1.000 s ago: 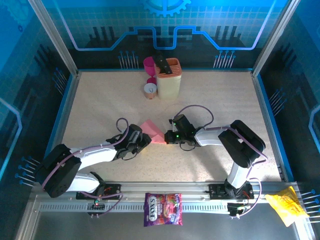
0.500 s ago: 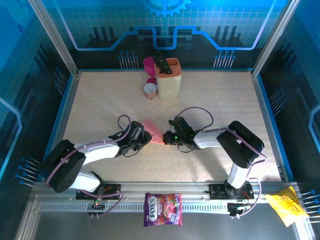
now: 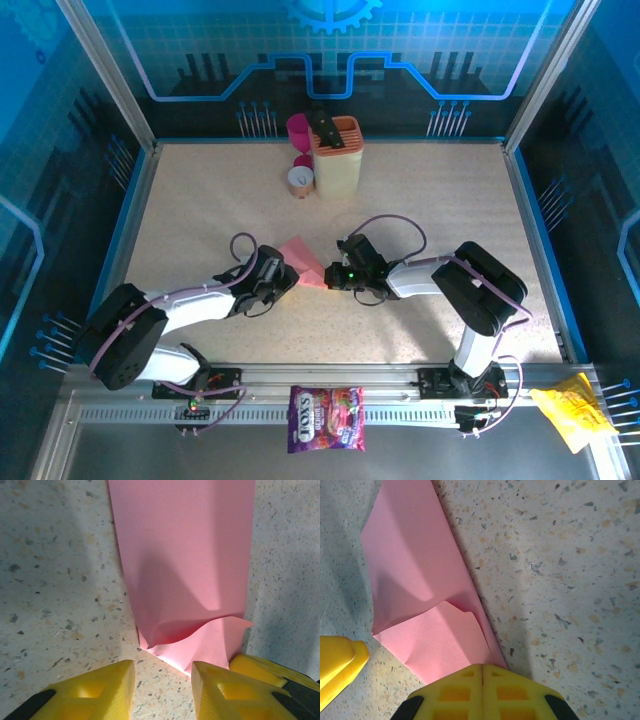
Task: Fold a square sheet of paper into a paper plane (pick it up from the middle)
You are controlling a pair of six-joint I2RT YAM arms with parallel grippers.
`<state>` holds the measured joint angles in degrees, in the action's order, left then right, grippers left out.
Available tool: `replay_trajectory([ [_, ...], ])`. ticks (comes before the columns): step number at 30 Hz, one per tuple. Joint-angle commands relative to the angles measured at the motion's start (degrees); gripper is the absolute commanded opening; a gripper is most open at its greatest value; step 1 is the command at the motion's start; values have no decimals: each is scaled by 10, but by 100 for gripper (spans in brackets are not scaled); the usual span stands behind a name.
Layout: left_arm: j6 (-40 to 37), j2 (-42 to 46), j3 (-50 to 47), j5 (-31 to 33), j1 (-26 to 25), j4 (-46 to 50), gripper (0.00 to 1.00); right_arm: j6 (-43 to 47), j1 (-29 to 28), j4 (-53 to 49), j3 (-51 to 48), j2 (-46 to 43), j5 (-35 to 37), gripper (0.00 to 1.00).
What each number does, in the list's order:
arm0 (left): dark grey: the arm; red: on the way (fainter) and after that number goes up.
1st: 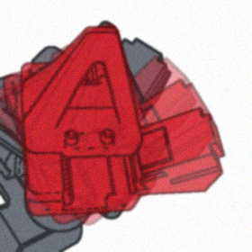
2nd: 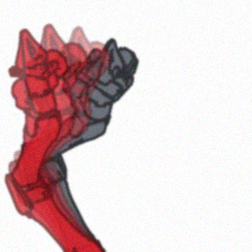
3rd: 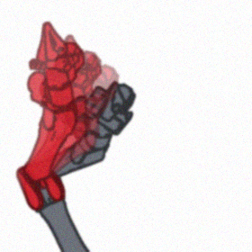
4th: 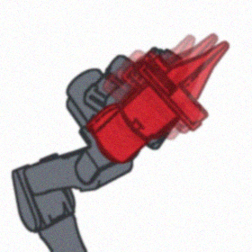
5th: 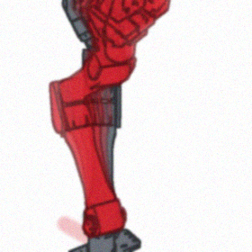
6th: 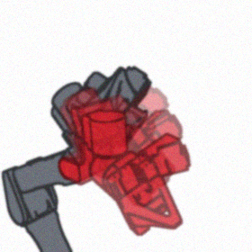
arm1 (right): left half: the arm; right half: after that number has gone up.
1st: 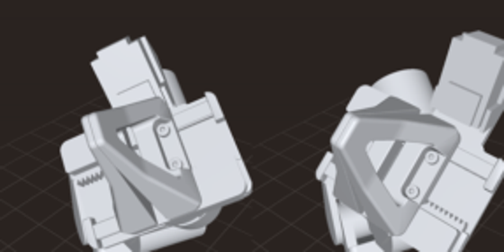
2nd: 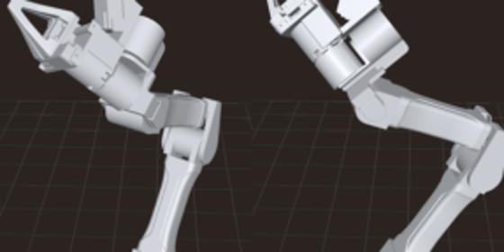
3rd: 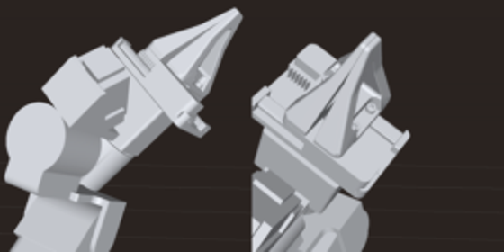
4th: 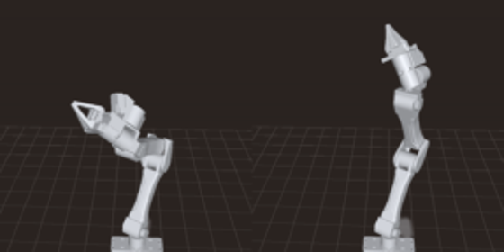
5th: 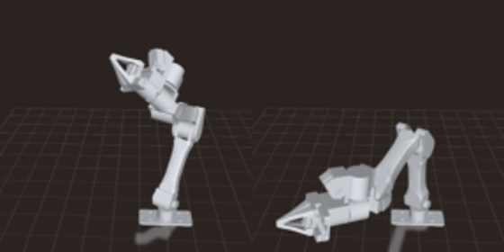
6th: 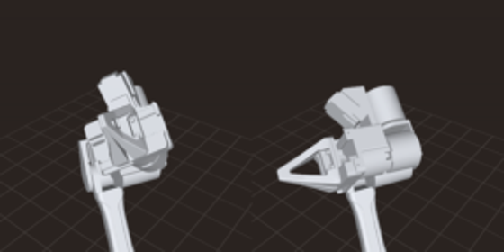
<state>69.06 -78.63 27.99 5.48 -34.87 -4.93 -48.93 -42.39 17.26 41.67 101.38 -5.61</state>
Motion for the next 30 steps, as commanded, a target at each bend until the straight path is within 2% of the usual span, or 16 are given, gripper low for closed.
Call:
replay_trajectory([
  [1,0,1,-5,13,-2,-2,37,-6,-15,-88,-22,40,8,0],
  [20,-33,-50,37,2,11,-39,33,-9,-16,-89,-23,44,11,0],
  [30,-19,-46,5,4,11,-55,33,-10,-17,-89,-20,45,11,0],
])
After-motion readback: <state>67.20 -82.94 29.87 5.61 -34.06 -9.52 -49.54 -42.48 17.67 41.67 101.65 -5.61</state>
